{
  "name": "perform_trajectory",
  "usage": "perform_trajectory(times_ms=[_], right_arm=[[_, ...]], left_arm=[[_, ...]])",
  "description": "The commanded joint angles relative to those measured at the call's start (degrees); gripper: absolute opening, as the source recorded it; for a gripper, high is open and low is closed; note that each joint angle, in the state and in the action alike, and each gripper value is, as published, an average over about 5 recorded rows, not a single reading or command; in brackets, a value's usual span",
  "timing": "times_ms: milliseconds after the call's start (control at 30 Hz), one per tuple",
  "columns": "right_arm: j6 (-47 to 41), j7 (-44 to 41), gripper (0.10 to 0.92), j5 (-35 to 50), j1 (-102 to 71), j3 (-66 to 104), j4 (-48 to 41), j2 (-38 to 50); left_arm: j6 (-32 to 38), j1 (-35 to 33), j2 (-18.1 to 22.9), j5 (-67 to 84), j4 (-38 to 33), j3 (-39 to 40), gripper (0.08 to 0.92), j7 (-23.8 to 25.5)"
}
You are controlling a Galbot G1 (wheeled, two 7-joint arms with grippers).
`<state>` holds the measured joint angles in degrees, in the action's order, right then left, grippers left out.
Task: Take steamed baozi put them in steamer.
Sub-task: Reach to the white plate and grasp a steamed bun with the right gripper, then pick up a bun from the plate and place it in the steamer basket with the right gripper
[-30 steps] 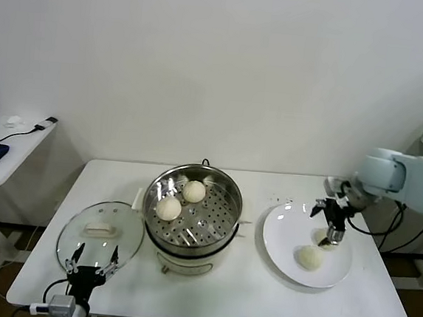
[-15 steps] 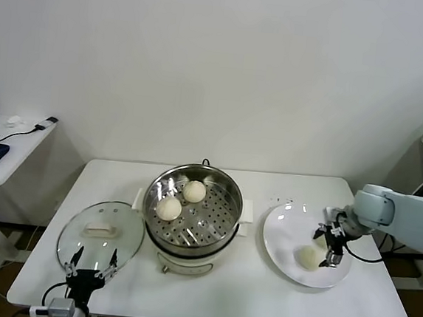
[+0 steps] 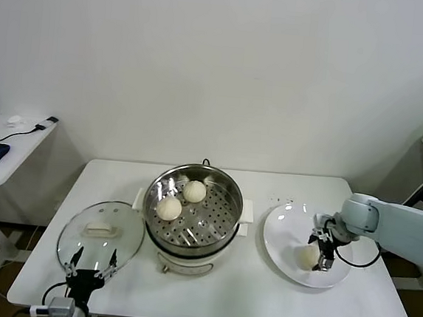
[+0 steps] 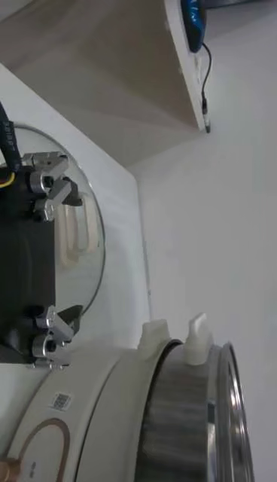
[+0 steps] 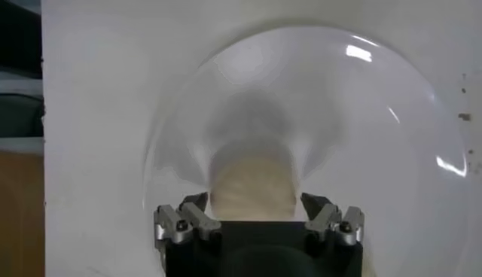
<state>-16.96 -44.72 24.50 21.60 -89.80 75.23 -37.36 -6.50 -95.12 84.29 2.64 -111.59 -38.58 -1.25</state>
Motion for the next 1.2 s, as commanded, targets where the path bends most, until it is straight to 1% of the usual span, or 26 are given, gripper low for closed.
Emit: perform_trajectory(times_ms=[33, 133, 233, 300, 400, 567, 667, 767, 867, 1000, 1100, 1200], right_arm=[[-0.3, -0.1, 0.728, -0.5, -1.9, 1.5, -1.2, -0.7], [-0.2, -0.8, 0.685, -0.6, -0.3, 0.7, -0.7, -0.5], [0.0, -1.7, 0.672, -0.2, 2.7, -0.3, 0.7, 0.1], [0.4, -2.9, 0.671, 0.6, 6.9, -2.3, 2.0, 0.2], [2.1, -5.7, 0.67, 3.9, 18.6, -8.5, 3.8, -1.3], [7.4, -12.7, 0.673, 10.1, 37.5, -16.2, 3.2, -10.0], [12.3, -16.7, 0.672, 12.5, 44.3, -14.9, 1.2, -16.4], [18.4, -18.8, 0.672, 14.1, 46.0, -10.7, 0.7, -22.0], [26.5, -20.0, 0.676, 12.5, 45.0, -5.8, 1.8, -27.6], [34.0, -19.4, 0.675, 7.9, 41.6, -1.7, 7.2, -34.2], [38.9, -18.6, 0.671, 0.8, 37.5, 0.3, 10.9, -37.5], [43.0, -17.9, 0.67, -7.5, 32.8, 1.7, 11.5, -39.9]], left_arm=[[0.0, -0.1, 0.0, 0.0, 0.0, 0.0, 0.823, 0.0], [-0.1, 0.0, -0.1, 0.1, 0.0, 0.0, 0.823, 0.0], [-0.1, 0.0, -0.1, 0.0, -0.1, 0.0, 0.823, 0.0], [-0.2, 0.0, 0.0, 0.0, -0.3, 0.1, 0.823, 0.0], [-0.2, -0.1, 0.2, -0.1, -0.4, 0.2, 0.823, 0.0], [-0.1, -0.5, -0.2, -0.1, -0.6, 0.4, 0.823, -0.1], [0.0, -0.6, -0.7, 0.1, -1.0, 0.4, 0.823, -0.1], [-0.3, -0.5, -0.7, 0.0, -1.4, 0.4, 0.823, 0.0], [-0.6, -0.4, -0.4, -0.2, -1.8, 0.5, 0.823, 0.0], [-1.0, -0.3, 0.0, -0.4, -2.0, 0.5, 0.823, 0.1], [-1.1, -0.2, 0.3, -0.6, -2.0, 0.5, 0.823, 0.1], [-1.2, 0.0, 0.4, -0.6, -1.8, 0.3, 0.823, 0.2]])
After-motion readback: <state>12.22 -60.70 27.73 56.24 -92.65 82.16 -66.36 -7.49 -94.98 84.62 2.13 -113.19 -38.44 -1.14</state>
